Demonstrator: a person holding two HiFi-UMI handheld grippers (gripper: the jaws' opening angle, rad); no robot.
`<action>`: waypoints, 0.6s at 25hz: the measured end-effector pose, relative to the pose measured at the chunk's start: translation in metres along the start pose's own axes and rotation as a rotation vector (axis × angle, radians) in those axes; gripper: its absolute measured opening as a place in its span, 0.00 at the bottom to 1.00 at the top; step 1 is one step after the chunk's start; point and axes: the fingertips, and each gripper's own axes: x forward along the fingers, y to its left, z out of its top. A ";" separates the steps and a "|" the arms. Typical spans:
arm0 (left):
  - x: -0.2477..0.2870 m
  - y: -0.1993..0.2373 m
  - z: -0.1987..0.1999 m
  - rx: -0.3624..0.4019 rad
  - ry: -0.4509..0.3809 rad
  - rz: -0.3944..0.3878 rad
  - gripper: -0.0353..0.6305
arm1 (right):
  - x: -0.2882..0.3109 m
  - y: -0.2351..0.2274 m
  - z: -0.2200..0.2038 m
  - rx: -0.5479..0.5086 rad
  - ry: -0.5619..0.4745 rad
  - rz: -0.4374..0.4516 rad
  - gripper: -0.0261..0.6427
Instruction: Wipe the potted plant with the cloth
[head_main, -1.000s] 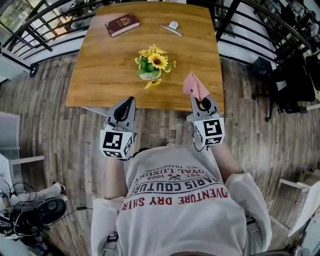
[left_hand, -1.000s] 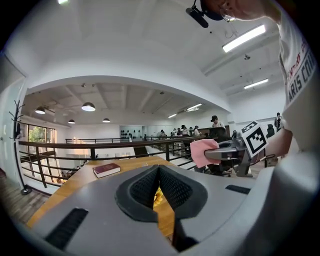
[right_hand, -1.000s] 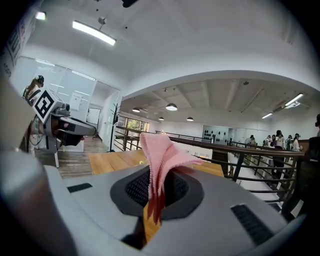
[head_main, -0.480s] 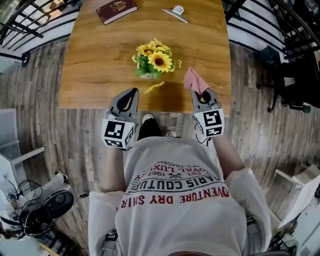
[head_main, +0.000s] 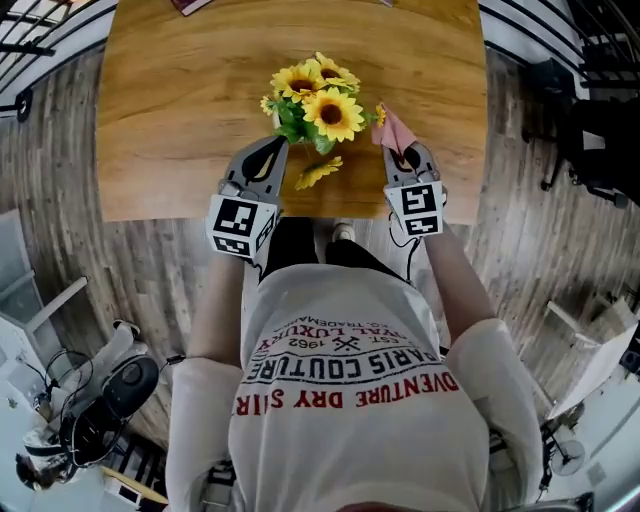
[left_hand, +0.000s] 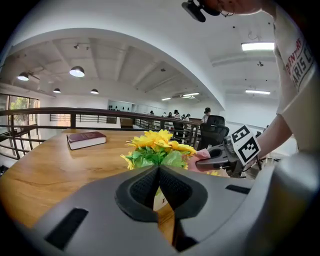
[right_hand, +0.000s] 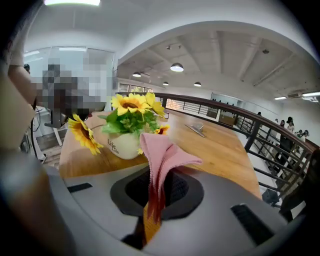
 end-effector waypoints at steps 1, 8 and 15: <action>0.005 0.001 -0.005 0.000 0.014 -0.008 0.08 | 0.007 0.002 -0.004 -0.001 0.018 0.004 0.09; 0.028 0.013 -0.014 -0.027 0.015 -0.063 0.08 | 0.055 0.010 0.000 -0.042 0.043 0.048 0.09; 0.033 0.016 -0.024 -0.008 0.060 -0.090 0.08 | 0.077 0.033 0.006 -0.084 0.031 0.115 0.09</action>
